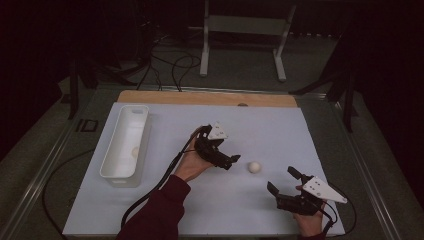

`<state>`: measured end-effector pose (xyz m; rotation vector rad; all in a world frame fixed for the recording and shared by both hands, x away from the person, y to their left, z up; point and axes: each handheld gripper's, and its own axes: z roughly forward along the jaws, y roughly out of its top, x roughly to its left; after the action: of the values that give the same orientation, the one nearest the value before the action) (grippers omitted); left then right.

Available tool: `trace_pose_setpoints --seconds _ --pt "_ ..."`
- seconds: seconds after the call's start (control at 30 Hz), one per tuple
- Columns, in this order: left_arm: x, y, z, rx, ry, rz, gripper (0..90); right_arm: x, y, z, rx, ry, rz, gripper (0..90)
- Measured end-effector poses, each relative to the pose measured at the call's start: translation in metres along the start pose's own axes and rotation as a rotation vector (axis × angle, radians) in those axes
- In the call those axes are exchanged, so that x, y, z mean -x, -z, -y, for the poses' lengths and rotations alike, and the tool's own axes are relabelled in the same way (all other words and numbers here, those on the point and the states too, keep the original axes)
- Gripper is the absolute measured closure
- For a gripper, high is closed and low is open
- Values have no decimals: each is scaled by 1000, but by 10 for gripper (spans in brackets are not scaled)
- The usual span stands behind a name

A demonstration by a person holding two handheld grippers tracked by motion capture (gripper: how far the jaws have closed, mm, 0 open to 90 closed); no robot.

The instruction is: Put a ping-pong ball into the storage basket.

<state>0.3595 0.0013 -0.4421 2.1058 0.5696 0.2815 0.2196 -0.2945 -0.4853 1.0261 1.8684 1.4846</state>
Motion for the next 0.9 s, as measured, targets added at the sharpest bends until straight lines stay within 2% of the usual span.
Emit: trace_pose_setpoints --seconds 0.5,0.9 --pt "5 -19 1 -8 -2 34 0 0 0 0 6 -6 0 74" --pt "10 -33 2 -18 -5 46 0 0 0 0 9 -6 -2 73"
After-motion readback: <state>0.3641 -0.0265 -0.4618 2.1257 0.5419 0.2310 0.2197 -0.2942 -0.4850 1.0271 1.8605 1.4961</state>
